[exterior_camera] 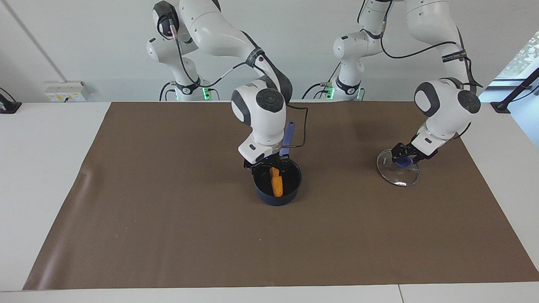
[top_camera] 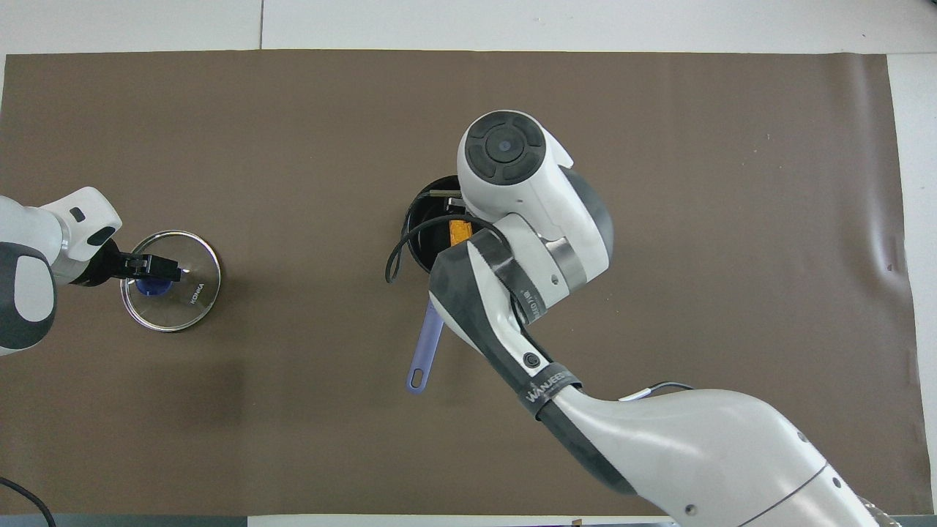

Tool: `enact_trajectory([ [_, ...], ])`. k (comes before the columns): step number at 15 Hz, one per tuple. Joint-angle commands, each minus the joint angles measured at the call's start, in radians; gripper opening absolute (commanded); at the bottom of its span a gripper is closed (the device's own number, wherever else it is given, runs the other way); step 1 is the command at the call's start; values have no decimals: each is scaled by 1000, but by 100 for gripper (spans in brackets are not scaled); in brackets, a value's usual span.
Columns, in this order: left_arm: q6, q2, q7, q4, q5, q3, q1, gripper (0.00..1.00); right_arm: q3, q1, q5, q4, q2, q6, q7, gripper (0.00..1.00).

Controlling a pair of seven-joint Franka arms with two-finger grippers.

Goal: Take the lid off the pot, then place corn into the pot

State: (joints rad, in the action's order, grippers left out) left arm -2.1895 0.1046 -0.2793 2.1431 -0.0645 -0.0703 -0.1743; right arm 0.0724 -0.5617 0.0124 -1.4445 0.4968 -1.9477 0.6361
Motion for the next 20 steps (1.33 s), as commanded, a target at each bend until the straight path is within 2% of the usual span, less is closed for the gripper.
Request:
enact_trajectory([
  [1,74,-19,-17,-57,5,-3,1,100,-17,109,1,-31,-119,117,-111,100],
  [6,287,20,12,-310,5,-5,71,100,-20,314,-3,-45,-282,364,-355,100],
  [8,322,17,125,-351,5,-9,129,100,-17,367,-3,-57,-329,404,-406,100],
  [11,370,32,364,-437,3,-16,269,100,-13,437,4,-175,-478,391,-473,100],
  [13,389,38,437,-460,3,-14,329,100,36,451,6,-206,-510,398,-530,100],
  [15,399,30,437,-460,0,-16,338,100,69,459,7,-241,-538,398,-584,100],
  [17,404,23,437,-462,-1,-16,338,100,86,496,40,-176,-581,418,-605,100],
  [20,436,3,430,-463,0,-5,326,100,89,516,38,-252,-589,397,-616,100],
])
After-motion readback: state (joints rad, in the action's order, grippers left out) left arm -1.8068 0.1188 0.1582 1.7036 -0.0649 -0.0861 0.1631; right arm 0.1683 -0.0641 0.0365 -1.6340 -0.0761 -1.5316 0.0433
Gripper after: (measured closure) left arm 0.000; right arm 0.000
